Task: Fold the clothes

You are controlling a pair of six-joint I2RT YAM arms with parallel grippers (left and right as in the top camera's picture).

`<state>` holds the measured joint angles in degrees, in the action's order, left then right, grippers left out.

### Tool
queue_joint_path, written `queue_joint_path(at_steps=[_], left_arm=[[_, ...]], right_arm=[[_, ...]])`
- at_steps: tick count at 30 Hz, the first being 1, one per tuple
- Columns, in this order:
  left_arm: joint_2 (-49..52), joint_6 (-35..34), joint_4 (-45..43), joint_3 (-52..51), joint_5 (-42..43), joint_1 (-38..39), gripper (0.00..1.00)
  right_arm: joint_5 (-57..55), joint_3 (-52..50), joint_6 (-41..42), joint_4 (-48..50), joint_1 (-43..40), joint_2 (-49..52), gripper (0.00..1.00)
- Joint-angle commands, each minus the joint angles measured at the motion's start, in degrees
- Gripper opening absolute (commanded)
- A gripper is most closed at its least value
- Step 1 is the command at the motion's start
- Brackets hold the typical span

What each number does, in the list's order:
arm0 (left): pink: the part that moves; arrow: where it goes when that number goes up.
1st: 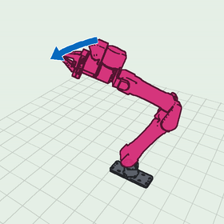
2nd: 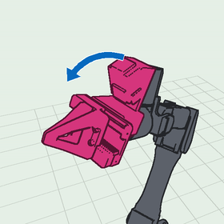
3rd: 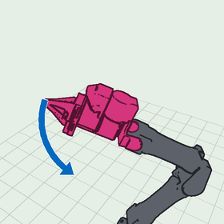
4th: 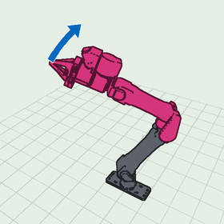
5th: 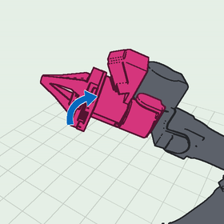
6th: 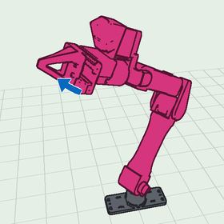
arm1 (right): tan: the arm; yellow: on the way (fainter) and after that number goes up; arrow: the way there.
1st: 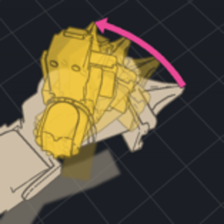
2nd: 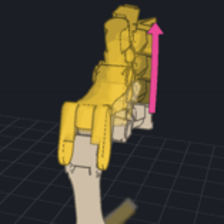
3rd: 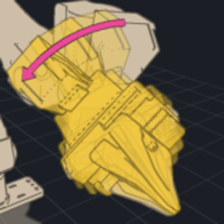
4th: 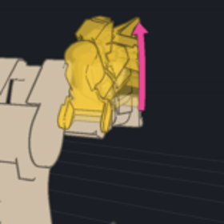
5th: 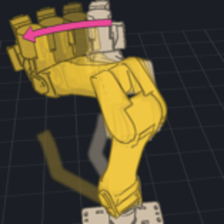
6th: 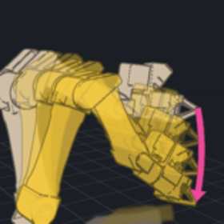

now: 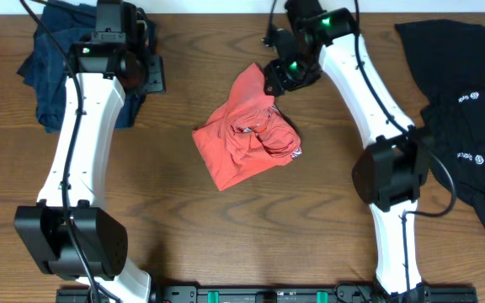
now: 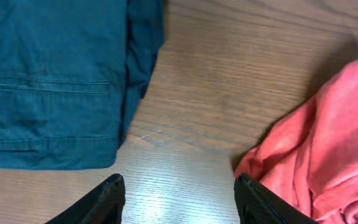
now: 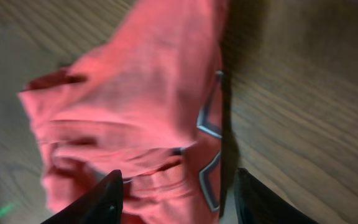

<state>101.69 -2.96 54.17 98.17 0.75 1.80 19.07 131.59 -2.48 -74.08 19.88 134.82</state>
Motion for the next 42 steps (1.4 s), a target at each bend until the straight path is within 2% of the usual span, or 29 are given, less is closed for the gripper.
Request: queue_joint_path(at_steps=[1,10,12,13,14,15,24,33,34,35,36,37,38,40,42], left_arm=[[0.87,-0.37,0.2,-0.5,-1.95,-2.19,0.59],[0.87,-0.76,1.51,-0.5,-1.9,-7.89,0.59],[0.87,-0.76,1.99,-0.5,-1.9,-8.7,0.59],[0.87,-0.76,2.38,-0.5,-1.9,-9.11,0.59],[0.87,-0.76,2.49,-0.5,-1.9,-9.22,0.59],[0.87,-0.74,2.6,-0.5,-1.88,-9.42,0.59],[0.87,-0.74,2.05,-0.5,-1.9,-9.51,0.59],[0.87,-0.74,1.95,-0.5,-1.9,-9.51,0.59],[0.87,-0.74,1.97,-0.5,-1.9,-9.51,0.59],[0.87,-0.74,1.97,-0.5,-1.9,-9.51,0.59],[0.87,-0.74,2.01,-0.5,-1.9,-9.51,0.59],[0.87,-0.74,2.14,-0.5,-1.9,-9.51,0.59],[0.87,-0.74,2.21,-0.5,-1.9,-9.51,0.59],[0.87,-0.74,2.38,-0.5,-1.9,-9.51,0.59],[0.87,-0.72,2.36,-0.5,-1.9,-9.51,0.59]], right_arm=[[5.53,0.24,1.14,-0.22,0.2,5.11,0.54],[9.92,0.24,1.92,3.39,1.57,8.39,0.53],[10.05,0.24,2.25,3.98,2.05,8.5,0.37],[10.54,0.26,2.25,4.39,2.27,8.48,0.15],[11.06,0.28,2.23,4.57,2.34,8.39,0.03],[12.41,0.39,2.23,4.98,2.45,8.22,0.01],[18.32,0.52,1.99,6.75,3.69,5.03,0.01],[21.64,0.52,2.89,18.08,11.65,4.57,0.01],[21.31,0.52,2.89,18.88,12.72,4.57,0.02],[20.59,0.52,2.86,19.41,13.84,4.57,0.12],[19.21,0.52,2.84,19.43,14.88,4.57,0.35],[18.29,0.55,2.8,19.08,15.45,4.39,0.48],[17.62,0.55,2.58,18.58,15.65,4.24,0.56],[16.06,0.74,1.92,16.48,15.21,3.23,0.64],[15.13,0.74,1.31,14.84,14.16,1.84,0.65]])
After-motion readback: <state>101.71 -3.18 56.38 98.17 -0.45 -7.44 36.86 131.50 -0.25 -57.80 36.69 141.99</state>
